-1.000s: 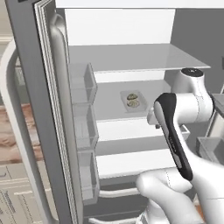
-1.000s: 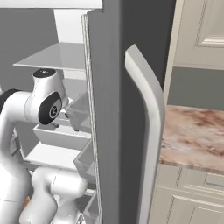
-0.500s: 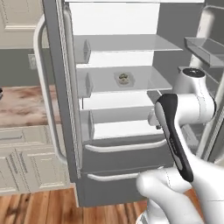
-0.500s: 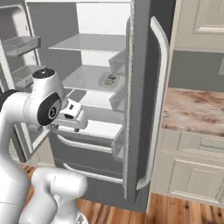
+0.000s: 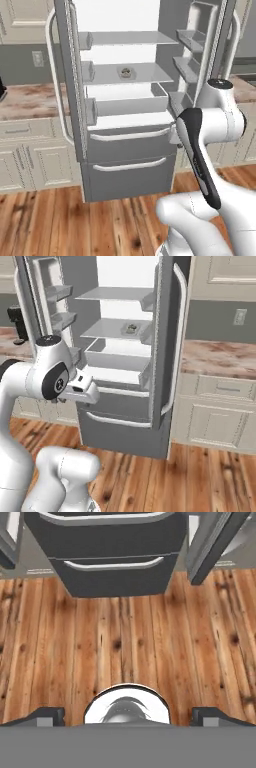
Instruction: Place two dumplings into each of the tupperware containers and then place the containers in the fridge.
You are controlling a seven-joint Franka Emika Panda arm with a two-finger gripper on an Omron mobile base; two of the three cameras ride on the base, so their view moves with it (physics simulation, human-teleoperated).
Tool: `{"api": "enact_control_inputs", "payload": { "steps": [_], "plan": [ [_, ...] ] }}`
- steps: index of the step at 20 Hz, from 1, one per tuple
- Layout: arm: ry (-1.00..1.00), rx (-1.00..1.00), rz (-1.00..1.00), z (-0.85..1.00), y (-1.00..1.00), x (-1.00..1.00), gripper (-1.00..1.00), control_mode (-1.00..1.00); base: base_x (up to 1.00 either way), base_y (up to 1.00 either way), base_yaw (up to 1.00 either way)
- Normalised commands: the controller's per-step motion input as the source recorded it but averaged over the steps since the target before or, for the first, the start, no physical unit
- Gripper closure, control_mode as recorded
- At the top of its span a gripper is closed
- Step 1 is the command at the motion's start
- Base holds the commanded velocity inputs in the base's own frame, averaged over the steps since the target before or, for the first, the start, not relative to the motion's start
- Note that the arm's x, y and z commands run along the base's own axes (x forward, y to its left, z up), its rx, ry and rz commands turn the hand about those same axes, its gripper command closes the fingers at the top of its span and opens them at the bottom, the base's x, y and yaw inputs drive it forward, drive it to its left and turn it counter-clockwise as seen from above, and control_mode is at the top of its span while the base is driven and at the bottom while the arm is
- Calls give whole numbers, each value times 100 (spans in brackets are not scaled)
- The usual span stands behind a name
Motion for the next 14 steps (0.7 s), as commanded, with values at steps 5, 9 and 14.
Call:
{"api": "enact_control_inputs", "payload": {
  "steps": [5, 9, 14],
  "plan": [
    [0, 0, 0, 0, 0, 0, -100, 100, -88, 4, -83],
    [0, 0, 0, 0, 0, 0, -100, 100, -64, 7, -94],
    [0, 0, 0, 0, 0, 0, -100, 100, -39, 6, -98]
  ]
}}
